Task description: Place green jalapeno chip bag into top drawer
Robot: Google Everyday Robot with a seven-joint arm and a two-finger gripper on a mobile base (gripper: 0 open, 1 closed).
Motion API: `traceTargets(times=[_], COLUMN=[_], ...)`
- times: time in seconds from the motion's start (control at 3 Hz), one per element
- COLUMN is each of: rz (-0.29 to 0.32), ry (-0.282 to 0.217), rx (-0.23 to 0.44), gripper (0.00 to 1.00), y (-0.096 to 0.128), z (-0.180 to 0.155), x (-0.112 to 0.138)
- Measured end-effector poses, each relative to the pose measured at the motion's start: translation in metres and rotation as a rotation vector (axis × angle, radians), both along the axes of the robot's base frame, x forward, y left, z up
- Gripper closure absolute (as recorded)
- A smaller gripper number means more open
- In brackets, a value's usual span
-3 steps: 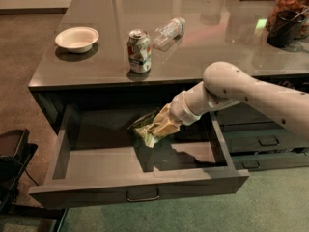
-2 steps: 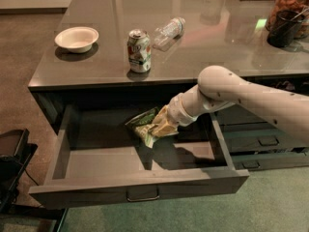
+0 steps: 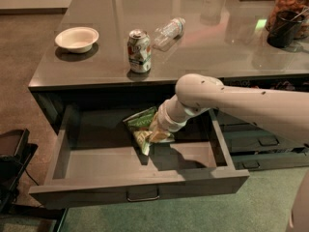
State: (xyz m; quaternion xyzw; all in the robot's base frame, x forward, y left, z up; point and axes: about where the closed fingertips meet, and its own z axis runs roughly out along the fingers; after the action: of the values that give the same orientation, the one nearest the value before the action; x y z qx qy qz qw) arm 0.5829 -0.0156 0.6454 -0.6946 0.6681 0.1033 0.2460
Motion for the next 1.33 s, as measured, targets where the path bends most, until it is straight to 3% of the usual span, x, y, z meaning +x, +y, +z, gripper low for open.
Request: traceTargets(times=[0.33, 1.33], rz=[0.004, 0.004], ry=[0.004, 0.004], rx=[-0.016, -0.016], gripper=[0.82, 0.12], y=[0.0016, 0.0016], z=[-0.005, -0.0051], x=[-0.0023, -0.0024])
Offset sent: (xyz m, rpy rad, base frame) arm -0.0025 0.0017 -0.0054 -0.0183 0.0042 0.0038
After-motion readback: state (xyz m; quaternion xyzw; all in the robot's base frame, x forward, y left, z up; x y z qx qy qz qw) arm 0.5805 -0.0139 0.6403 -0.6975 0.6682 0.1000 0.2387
